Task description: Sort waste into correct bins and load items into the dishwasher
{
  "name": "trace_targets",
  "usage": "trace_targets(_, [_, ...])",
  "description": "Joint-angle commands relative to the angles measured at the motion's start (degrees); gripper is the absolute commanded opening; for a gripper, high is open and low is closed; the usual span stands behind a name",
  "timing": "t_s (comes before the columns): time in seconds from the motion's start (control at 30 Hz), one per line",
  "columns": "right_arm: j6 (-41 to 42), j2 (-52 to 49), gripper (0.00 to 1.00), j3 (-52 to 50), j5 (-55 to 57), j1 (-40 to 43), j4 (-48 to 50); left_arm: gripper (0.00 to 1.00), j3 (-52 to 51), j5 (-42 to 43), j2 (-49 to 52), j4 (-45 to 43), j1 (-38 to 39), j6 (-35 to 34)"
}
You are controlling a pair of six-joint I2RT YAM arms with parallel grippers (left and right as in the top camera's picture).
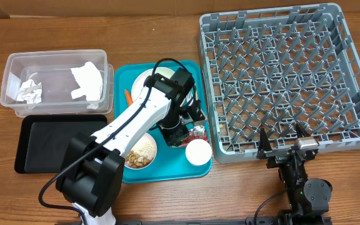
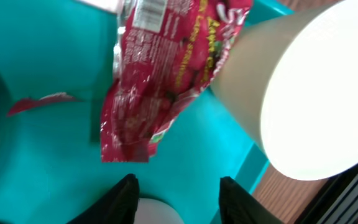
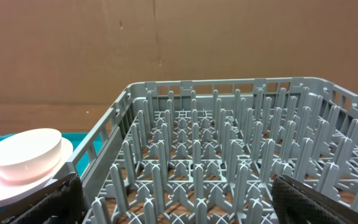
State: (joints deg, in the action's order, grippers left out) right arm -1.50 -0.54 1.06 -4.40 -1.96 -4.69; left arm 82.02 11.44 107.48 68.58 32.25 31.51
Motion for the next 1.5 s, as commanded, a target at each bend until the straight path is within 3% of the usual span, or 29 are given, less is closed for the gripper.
trace_targets(0.0, [-0.24,0.28,1.00,-0.61,0.33,0.15,0.26,0.47,-0.72,2.75,-0.72,-1.16,-0.15,3.28])
trace_targets(0.63, [-0.24,0.28,1.00,-0.61,0.33,0.15,0.26,0.54,-7.52,2.16,-0.66,-10.88,-0.15,2.58])
trace_targets(1.23, [-0.24,0.28,1.00,-0.61,0.31,0.15,0.26,0.54,-13.64,2.08,-0.42,-19.80,-0.15,2.08])
trace_targets(1.47, [-0.24,0.28,1.00,-0.61,0.31,0.15,0.26,0.38,-13.70,1.25,0.04,-19.78,-0.15,1.05])
